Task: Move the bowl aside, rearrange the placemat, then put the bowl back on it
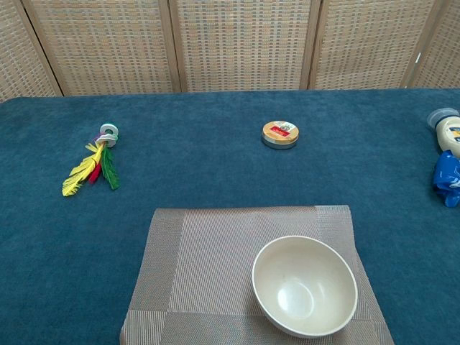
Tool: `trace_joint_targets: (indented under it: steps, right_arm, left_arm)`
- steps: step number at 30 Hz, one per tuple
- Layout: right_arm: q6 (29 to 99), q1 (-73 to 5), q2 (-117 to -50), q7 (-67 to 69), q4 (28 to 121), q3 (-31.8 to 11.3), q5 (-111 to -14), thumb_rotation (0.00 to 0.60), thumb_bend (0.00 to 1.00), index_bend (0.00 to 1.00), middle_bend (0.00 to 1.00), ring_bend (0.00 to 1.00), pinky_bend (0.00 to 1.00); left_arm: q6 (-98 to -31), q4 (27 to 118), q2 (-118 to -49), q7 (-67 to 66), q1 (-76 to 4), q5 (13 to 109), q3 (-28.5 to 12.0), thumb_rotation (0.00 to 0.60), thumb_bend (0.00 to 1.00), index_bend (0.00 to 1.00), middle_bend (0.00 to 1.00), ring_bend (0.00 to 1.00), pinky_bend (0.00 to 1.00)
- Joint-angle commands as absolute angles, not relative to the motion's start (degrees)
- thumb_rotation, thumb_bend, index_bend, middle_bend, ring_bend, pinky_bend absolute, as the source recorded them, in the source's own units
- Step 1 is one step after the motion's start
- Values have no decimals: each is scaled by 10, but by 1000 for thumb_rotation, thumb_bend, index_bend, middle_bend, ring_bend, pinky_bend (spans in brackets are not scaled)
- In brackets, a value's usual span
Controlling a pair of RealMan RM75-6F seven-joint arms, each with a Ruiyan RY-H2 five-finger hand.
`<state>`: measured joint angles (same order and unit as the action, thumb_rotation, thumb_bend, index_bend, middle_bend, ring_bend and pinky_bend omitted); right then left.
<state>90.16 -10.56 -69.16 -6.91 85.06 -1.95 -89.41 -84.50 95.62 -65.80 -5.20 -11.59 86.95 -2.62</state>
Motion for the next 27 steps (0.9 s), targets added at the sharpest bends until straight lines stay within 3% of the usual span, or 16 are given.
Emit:
trace_joint_targets:
  steps: [1, 9, 16, 20, 27]
  right_arm:
    - [897, -105, -690, -61, 851, -20, -894, 600, 0, 0, 0, 0, 0]
    - [889, -102, -677, -42, 864, -23, -892, 600, 0, 0, 0, 0, 0]
    - [905, -96, -674, -39, 863, -32, -900, 600, 0, 0, 0, 0, 0]
    - [908, -93, -672, -44, 867, -36, -898, 600, 0, 15, 0, 0, 0]
    - [913, -90, -677, -54, 860, -43, -897, 600, 0, 30, 0, 0, 0]
  left_arm:
    - [-843, 955, -659, -50, -116, 871, -25, 600, 0, 0, 0, 0, 0]
    - [-808, 941, -673, -44, -143, 920, -11, 600, 0, 1, 0, 0, 0]
    - [-715, 885, -722, 0, -261, 1098, 25, 600, 0, 106, 0, 0, 0]
    - [-652, 869, -763, 65, -340, 1144, 29, 600, 0, 122, 0, 0, 0]
    - [-582, 808, -836, 47, -445, 1209, 22, 600, 0, 137, 0, 0, 0]
